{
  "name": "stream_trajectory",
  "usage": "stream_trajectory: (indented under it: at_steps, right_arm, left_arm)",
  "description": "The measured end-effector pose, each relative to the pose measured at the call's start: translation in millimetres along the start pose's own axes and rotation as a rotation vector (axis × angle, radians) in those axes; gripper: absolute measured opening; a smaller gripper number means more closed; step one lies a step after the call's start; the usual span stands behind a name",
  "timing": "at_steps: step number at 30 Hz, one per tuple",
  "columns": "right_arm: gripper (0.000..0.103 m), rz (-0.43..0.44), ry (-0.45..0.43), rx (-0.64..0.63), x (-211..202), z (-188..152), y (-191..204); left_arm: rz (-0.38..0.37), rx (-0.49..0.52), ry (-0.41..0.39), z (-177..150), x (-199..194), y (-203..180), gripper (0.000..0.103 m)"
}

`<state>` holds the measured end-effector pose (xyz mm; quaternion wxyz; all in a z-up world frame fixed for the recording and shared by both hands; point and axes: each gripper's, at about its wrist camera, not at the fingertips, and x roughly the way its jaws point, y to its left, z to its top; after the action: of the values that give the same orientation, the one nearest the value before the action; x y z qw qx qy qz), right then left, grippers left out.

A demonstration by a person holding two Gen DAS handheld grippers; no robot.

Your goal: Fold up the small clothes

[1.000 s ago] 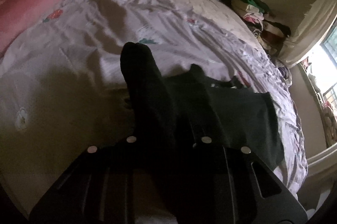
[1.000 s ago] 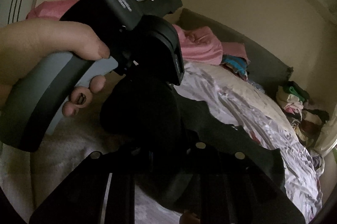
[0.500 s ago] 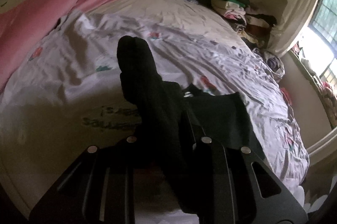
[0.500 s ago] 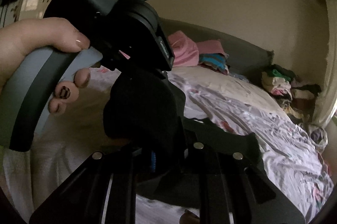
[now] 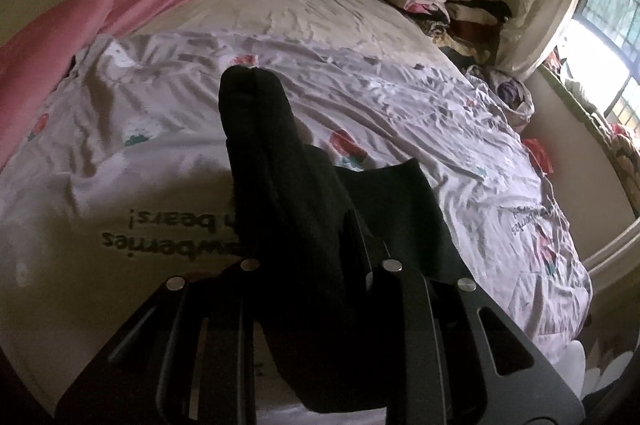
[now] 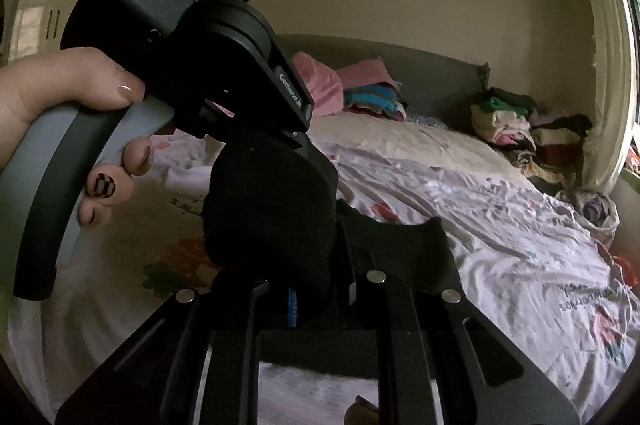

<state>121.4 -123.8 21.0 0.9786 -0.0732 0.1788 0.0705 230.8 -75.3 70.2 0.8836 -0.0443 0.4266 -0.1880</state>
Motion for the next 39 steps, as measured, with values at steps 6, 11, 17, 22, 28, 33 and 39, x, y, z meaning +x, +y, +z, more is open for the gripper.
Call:
stream_trajectory:
  at_steps: [6,11,17,22,28,33,39]
  right_arm:
    - [0.013,-0.001,0.033,0.053,3,-9,-21]
    - [0.013,0.000,0.063,0.090,7,-16,-34]
    - [0.013,0.001,0.097,0.125,11,-26,-46]
    - [0.013,0.014,0.119,0.163,13,-32,-54]
    - [0.013,0.044,0.151,0.231,17,-39,-67]
    - [0.014,0.081,0.179,0.309,23,-45,-80]
    - [0.022,0.136,0.229,0.446,32,-59,-102]
  left_arm:
    - [0.002,0.015,0.028,0,17,-18,0.016]
    - [0.003,0.024,0.047,-2,29,-29,0.018]
    - [0.009,0.040,0.066,-4,42,-41,0.020]
    - [0.010,0.037,0.081,-5,51,-46,0.022]
    - [0.022,0.044,0.101,-6,63,-55,0.026]
    - [0.025,0.055,0.122,-3,74,-68,0.030]
    - [0.016,0.057,0.163,-3,95,-81,0.041]
